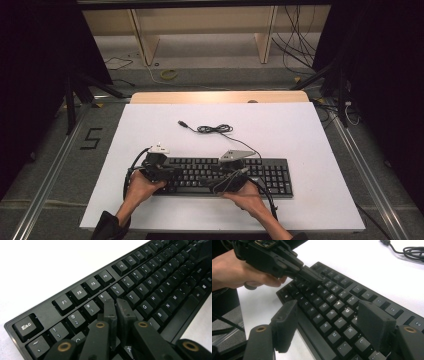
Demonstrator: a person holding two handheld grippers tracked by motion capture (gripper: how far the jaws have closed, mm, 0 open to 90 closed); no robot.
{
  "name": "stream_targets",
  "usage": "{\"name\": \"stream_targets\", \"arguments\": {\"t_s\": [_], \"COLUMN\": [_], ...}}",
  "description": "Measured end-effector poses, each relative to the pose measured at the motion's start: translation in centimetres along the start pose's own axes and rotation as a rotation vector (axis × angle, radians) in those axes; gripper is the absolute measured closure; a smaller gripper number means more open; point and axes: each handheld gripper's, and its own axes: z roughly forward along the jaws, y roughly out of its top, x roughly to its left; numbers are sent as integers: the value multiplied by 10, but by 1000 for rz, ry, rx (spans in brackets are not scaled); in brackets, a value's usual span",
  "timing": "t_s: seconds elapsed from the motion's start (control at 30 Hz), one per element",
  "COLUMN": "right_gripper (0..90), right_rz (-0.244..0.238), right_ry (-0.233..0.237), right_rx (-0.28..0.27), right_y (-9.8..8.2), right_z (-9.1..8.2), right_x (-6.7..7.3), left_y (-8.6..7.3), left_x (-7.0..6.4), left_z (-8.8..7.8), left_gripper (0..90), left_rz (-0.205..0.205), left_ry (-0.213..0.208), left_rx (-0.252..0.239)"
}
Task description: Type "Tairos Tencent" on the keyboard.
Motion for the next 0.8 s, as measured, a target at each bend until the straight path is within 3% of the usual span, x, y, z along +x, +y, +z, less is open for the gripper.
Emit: {"name": "stream_targets", "arguments": {"t_s": [0.4,0.73,0.8], "right_gripper": [342,343,342], "right_rz": [-9,-8,-7], "right_ry": [5,3,2], "right_rx": [-1,1,1], "right_y": [-1,-1,-1], "right_z": [0,0,0], "right_x": [1,1,1], "left_y": [0,0,0], "left_x": [0,0,1], "left_z": [6,3,1], "left_gripper": [891,887,852], "left_rz": [5,-17,-25], "left_ry": [16,-7,-11], "left_rx": [24,-1,-9]}}
